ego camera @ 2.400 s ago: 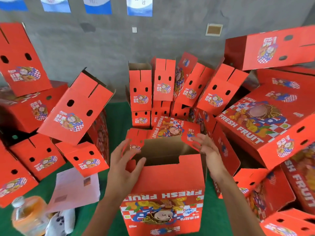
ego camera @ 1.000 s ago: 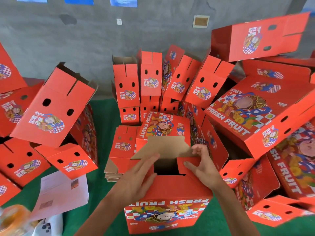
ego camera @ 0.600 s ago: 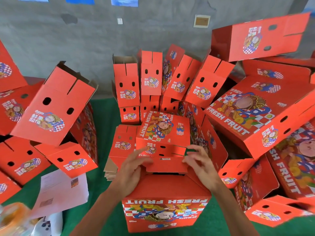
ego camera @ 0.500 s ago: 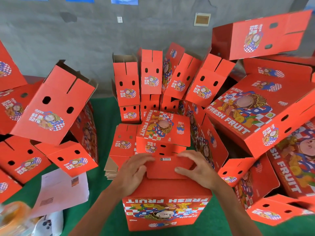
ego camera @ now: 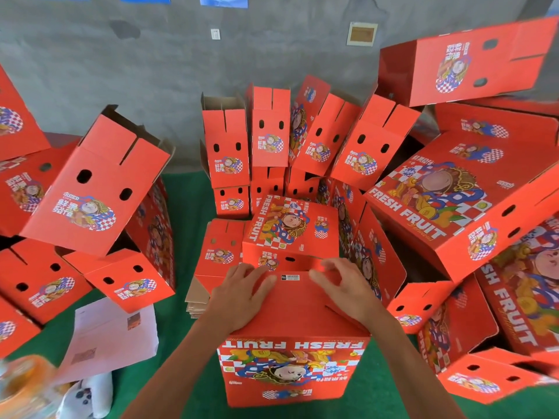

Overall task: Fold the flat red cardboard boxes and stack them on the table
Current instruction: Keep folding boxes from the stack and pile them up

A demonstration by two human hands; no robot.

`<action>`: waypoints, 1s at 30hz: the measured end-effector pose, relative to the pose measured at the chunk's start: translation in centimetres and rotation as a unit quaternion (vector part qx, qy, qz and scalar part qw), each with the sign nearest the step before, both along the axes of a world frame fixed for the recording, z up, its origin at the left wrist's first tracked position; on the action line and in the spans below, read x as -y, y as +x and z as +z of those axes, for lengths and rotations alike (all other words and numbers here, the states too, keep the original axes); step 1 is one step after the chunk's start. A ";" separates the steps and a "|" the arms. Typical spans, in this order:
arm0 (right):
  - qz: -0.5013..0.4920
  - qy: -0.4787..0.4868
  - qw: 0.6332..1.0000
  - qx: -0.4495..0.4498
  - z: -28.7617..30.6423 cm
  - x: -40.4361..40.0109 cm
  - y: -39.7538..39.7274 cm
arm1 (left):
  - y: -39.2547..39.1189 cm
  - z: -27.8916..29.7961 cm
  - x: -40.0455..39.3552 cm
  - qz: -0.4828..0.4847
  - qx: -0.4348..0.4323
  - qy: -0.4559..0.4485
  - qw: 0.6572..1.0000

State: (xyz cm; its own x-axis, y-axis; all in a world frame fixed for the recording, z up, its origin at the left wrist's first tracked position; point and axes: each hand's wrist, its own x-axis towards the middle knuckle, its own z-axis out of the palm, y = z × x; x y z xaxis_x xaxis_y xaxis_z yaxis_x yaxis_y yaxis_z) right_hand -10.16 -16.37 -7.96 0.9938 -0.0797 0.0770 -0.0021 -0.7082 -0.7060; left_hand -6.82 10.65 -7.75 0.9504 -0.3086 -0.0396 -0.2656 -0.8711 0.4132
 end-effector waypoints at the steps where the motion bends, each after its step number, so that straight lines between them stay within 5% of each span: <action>1: -0.044 0.051 0.998 0.019 0.0 0.3 -0.1 | 0.0 0.0 -0.2 0.009 -0.007 0.003 1.000; 3: -0.136 0.090 0.986 -0.026 0.4 1.4 -0.3 | 0.2 0.0 -0.5 0.031 -0.011 0.012 0.999; 7: -0.173 0.182 0.909 -0.334 -0.4 3.2 -1.6 | 0.0 0.2 -0.7 0.078 -0.032 0.002 0.996; 15: -0.169 0.185 0.850 -0.463 -0.7 4.5 -4.5 | -0.6 0.4 0.3 0.146 -0.090 -0.093 0.981; 21: -0.112 0.271 0.848 -0.442 1.5 3.4 -7.6 | -1.2 0.8 -1.0 0.208 -0.134 -0.201 0.948; 27: -0.040 0.254 0.935 -0.246 9.9 3.2 -6.9 | -2.1 10.3 -2.6 0.209 0.037 -0.228 0.950; 30: -0.021 0.210 0.966 -0.147 15.3 2.4 -5.0 | -1.9 16.7 -4.0 0.187 0.146 -0.308 0.921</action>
